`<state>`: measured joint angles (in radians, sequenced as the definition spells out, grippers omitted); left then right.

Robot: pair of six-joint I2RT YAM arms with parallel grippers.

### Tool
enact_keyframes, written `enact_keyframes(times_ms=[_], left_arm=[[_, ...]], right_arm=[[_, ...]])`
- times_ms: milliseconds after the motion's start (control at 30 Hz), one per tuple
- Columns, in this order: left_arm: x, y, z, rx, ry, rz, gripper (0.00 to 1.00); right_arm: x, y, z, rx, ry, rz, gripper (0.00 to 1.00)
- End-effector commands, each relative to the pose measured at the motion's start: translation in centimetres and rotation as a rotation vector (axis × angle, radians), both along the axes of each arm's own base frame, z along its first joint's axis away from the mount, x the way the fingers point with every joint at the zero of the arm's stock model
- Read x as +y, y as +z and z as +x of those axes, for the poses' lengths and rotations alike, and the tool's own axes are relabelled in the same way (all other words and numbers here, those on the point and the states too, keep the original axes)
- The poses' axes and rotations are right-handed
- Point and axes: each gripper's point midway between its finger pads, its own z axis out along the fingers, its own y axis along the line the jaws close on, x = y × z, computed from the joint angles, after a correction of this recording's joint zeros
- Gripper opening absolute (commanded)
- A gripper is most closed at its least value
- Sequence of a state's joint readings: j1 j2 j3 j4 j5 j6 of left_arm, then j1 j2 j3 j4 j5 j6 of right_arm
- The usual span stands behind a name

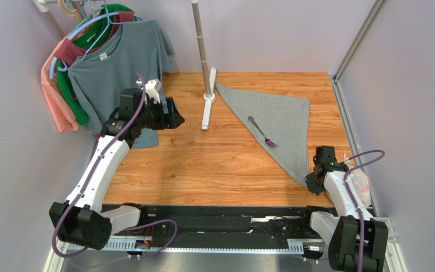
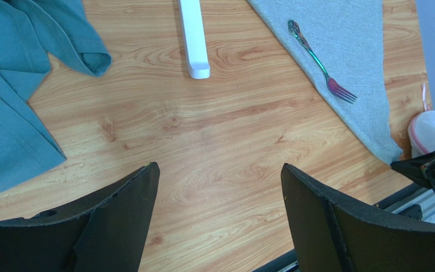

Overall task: Fold the napkin, place the utensils inside, and roll it up
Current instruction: Fold the napkin

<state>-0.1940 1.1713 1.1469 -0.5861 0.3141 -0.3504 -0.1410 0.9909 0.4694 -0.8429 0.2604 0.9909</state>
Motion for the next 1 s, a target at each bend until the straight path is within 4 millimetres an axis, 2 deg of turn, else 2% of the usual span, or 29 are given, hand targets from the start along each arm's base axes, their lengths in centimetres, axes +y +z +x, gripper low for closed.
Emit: enact_keyframes(times_ms=[0, 133, 400, 600, 967], left_arm=[[-0.3, 2.0, 0.2, -0.063, -0.012, -0.031, 0.88], [-0.3, 2.0, 0.2, -0.063, -0.013, -0.033, 0.88], [-0.4, 2.0, 0.2, -0.062, -0.013, -0.039, 0.88], [-0.3, 2.1, 0.1, -0.065, -0.011, -0.039, 0.88], [-0.4, 2.3, 0.0, -0.071, -0.013, -0.047, 0.88]], right_arm=[[-0.9, 0.4, 0.5, -0.029, 0.010, -0.046, 0.00], [-0.8, 1.3, 1.0, -0.061, 0.037, -0.049, 0.00], [-1.4, 5.1, 1.9, -0.184, 0.018, -0.093, 0.00], [-2.3, 7.5, 1.6, -0.267, -0.036, -0.144, 0.00], [-5.6, 13.9, 0.5, -0.340, -0.124, -0.336, 0.00]])
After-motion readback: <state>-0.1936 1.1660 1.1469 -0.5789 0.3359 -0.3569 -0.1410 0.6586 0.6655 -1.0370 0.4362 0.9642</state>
